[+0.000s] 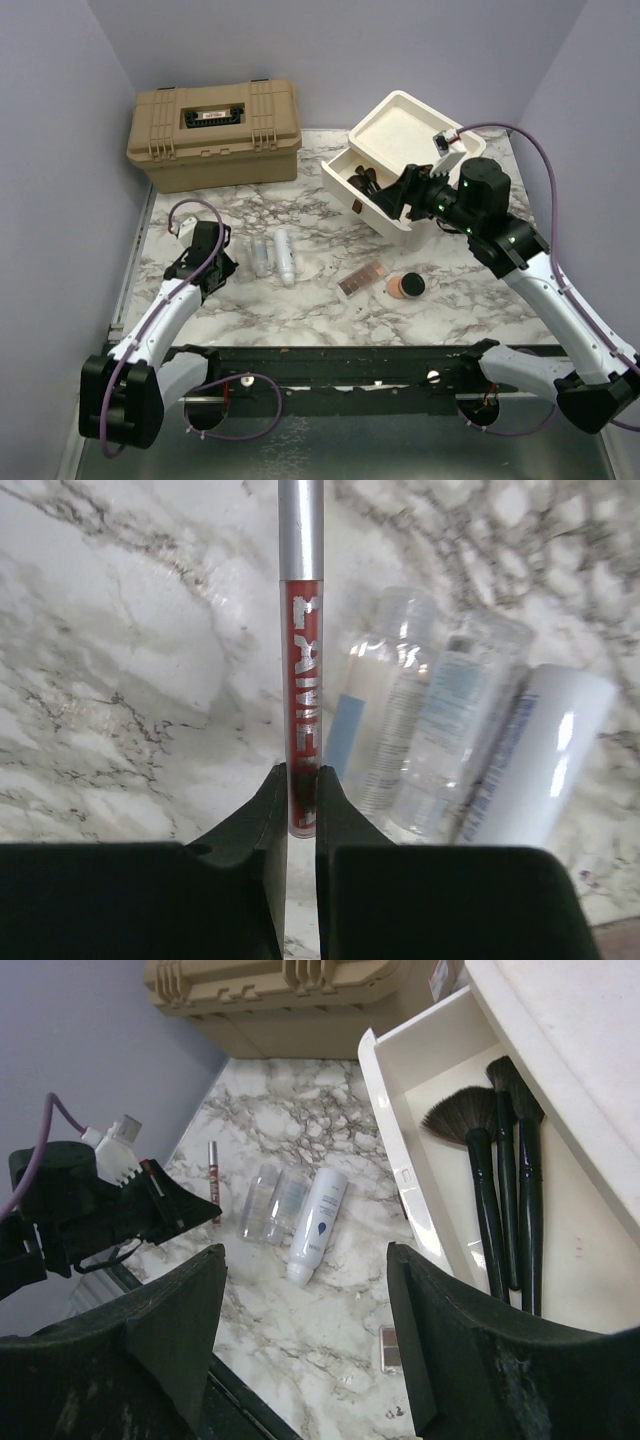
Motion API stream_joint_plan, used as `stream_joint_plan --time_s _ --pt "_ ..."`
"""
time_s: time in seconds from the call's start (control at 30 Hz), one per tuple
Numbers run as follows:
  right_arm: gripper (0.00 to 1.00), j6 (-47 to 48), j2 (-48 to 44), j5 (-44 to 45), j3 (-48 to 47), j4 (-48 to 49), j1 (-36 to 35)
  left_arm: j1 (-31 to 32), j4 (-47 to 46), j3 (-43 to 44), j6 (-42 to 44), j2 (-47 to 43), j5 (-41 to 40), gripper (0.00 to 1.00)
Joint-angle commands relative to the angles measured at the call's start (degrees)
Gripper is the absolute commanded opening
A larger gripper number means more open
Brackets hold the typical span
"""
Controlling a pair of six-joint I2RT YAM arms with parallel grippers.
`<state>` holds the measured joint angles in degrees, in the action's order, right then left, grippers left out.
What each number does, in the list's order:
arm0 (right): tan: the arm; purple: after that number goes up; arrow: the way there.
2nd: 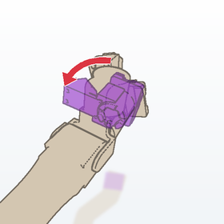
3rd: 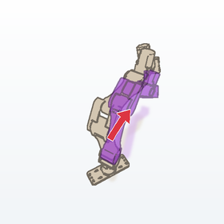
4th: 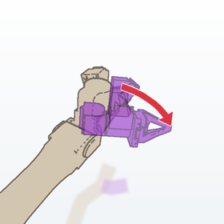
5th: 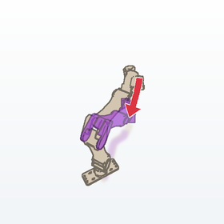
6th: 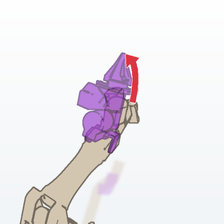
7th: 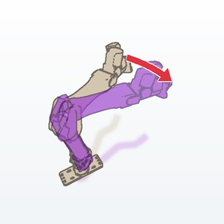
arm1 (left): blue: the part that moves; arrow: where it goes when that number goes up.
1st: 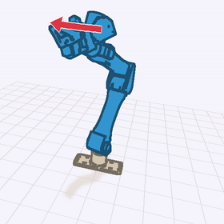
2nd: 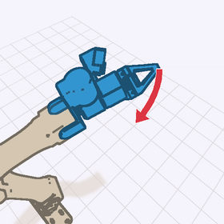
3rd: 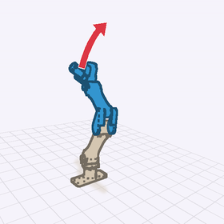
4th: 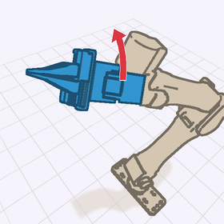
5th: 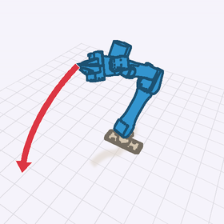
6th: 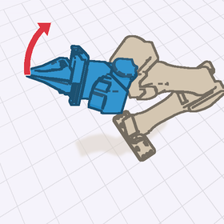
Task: Organize the makeup
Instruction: Pick up the lipstick at the center of the board.
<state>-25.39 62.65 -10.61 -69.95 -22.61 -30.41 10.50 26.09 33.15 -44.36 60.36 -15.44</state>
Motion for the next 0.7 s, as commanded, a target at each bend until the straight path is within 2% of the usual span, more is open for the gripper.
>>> stream_joint_plan --time_s 0.0,0.13,0.27,0.37,0.5,0.67 --pt "0.72 -0.21 -6.16 2.64 4.33 7.58 -0.32 -0.31 0.04 5.25 -2.31 -6.37 2.79 0.0" --pt "0.73 -0.67 -6.68 0.84 5.04 8.75 -0.34 -0.25 0.02 10.37 0.03 -8.43 5.98 0.0" --pt "0.75 -0.64 -4.04 -7.93 2.66 8.15 -0.34 -0.26 -5.3 12.21 4.12 -9.71 17.67 0.0" --pt "0.75 -1.27 -1.96 -14.82 1.45 9.06 -0.34 -0.3 -11.97 11.49 2.47 -10.16 27.93 0.0" --pt "0.75 -2.49 0.47 -22.32 0.81 10.46 -0.35 -0.13 -23.63 9.07 -1.98 -11.05 37.36 0.0" --pt "0.75 -3.74 1.51 -24.81 1.24 10.72 -0.35 0.51 -29.62 9.92 -2.91 -11.9 41.99 0.0"
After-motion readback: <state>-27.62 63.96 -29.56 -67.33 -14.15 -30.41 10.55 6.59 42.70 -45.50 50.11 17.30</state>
